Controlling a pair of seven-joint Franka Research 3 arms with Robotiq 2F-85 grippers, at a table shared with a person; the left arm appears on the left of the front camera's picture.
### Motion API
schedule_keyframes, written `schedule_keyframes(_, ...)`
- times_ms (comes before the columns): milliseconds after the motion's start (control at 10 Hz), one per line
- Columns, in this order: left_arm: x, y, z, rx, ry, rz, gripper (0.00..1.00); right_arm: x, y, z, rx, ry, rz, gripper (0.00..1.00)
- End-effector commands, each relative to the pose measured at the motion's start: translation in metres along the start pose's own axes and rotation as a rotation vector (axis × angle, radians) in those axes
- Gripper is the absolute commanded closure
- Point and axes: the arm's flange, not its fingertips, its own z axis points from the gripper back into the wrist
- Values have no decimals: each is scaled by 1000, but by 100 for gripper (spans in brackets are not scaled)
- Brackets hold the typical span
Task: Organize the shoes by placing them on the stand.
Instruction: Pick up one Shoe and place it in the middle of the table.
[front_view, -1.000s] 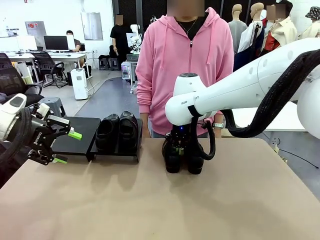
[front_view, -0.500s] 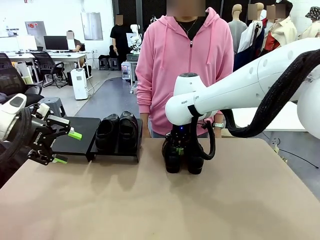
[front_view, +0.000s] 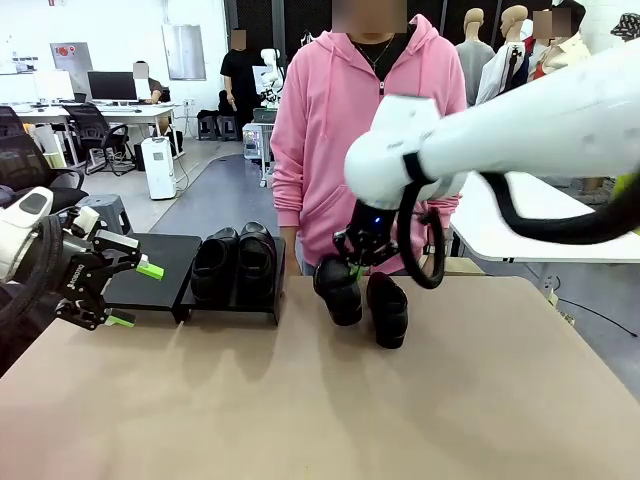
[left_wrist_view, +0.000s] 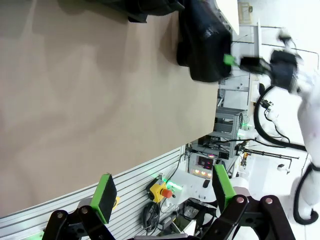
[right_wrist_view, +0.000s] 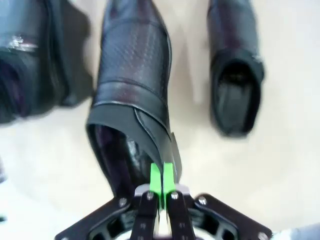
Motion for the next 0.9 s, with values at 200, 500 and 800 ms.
schedule_keyframes(200, -1, -2, 4, 5, 5, 7, 0, -122, -69, 34, 102, -119, -32, 100)
schedule_keyframes(500, -1, -2, 4, 5, 5, 7, 0, -102, -55, 40, 48, -43, -14, 100)
schedule_keyframes(800, -1, -2, 4, 5, 5, 7, 0, -140, -45, 26, 151, -29, 9, 100)
